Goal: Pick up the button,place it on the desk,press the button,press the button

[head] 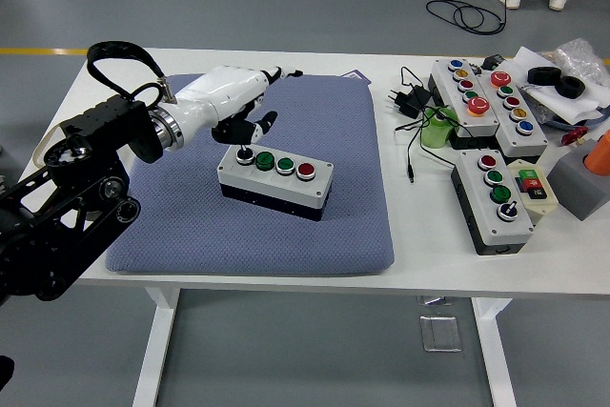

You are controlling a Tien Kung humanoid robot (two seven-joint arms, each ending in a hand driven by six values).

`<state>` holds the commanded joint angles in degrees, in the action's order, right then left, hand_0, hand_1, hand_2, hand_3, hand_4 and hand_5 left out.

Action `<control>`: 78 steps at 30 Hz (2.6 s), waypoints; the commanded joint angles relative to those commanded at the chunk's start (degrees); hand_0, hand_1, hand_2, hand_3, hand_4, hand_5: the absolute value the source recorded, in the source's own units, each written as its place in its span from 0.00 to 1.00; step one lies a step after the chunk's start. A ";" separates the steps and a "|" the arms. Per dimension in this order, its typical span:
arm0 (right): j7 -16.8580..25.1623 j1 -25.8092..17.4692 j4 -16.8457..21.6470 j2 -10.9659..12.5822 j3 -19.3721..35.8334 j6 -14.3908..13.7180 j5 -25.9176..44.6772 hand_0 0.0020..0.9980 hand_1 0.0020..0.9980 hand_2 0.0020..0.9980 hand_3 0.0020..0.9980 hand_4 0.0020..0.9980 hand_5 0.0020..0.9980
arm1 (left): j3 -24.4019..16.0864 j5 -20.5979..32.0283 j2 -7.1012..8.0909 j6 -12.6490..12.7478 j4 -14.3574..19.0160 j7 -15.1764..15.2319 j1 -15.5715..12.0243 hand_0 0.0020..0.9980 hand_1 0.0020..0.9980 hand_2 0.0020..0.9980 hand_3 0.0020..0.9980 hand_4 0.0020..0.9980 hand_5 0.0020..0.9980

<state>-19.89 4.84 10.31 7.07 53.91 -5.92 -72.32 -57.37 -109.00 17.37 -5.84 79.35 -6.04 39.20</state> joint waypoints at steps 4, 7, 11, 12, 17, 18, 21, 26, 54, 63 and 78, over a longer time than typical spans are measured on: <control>-0.02 -0.11 0.00 -0.05 -0.01 -0.02 0.14 0.64 0.46 0.62 0.56 0.30 0.22 | -1.91 10.06 -0.02 10.06 -4.45 3.03 -0.95 0.59 0.68 0.73 1.00 0.82 1.00; -0.04 -0.18 0.00 -0.08 0.03 -0.04 0.24 0.64 0.46 0.62 0.56 0.30 0.22 | -2.43 17.13 0.07 16.95 -7.09 5.68 -1.42 0.59 0.68 0.73 1.00 0.82 1.00; -0.08 -0.29 0.00 -0.10 -0.01 -0.02 0.30 0.64 0.46 0.62 0.56 0.30 0.22 | -3.63 26.81 0.00 21.92 -10.31 9.16 -2.21 0.78 0.83 0.90 0.98 0.76 1.00; -0.07 -0.33 0.00 -0.10 -0.07 -0.03 0.39 0.64 0.46 0.62 0.56 0.30 0.22 | -4.22 29.42 0.09 21.40 -11.46 10.11 -2.50 0.78 0.83 0.90 0.98 0.76 1.00; -0.03 -0.55 0.00 -0.09 -0.08 -0.04 0.46 0.64 0.46 0.62 0.56 0.30 0.22 | -5.72 41.34 0.70 18.54 -15.50 12.23 -3.53 0.84 0.86 0.91 0.97 0.72 1.00; -0.03 -0.56 0.00 -0.09 -0.07 -0.04 0.45 0.64 0.46 0.62 0.56 0.30 0.22 | -5.81 43.57 0.77 18.31 -15.85 12.37 -3.63 0.84 0.86 0.91 0.97 0.72 1.00; -0.01 -0.71 0.00 -0.07 -0.06 -0.04 0.43 0.64 0.46 0.62 0.56 0.30 0.22 | -6.29 50.65 1.07 17.10 -17.54 13.03 -4.43 0.84 0.86 0.92 0.96 0.71 1.00; -0.01 -0.84 0.00 -0.10 0.07 -0.05 0.37 0.64 0.46 0.62 0.56 0.30 0.22 | -6.97 62.78 0.96 16.92 -18.71 14.21 -5.23 0.84 0.86 0.92 0.96 0.70 1.00; 0.13 -0.28 0.00 -0.09 -0.12 -0.12 0.84 0.64 0.46 0.62 0.56 0.30 0.22 | -7.56 71.95 1.64 15.07 -20.69 12.86 -5.48 0.86 0.87 0.92 0.96 0.69 1.00; 0.09 -0.25 0.00 -0.07 0.07 -0.06 0.54 0.64 0.46 0.62 0.56 0.30 0.22 | -7.71 71.82 1.77 15.09 -21.01 12.76 -5.52 0.87 0.89 0.93 0.97 0.69 1.00; -0.03 -0.18 0.00 -0.14 0.39 -0.02 0.23 0.64 0.46 0.62 0.56 0.30 0.22 | -8.08 71.83 1.98 15.24 -21.63 12.72 -5.48 0.88 0.89 0.94 0.97 0.69 1.00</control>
<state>-19.92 4.66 10.31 6.93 54.30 -5.94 -72.09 -65.45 -37.18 19.35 9.40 57.72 6.69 33.72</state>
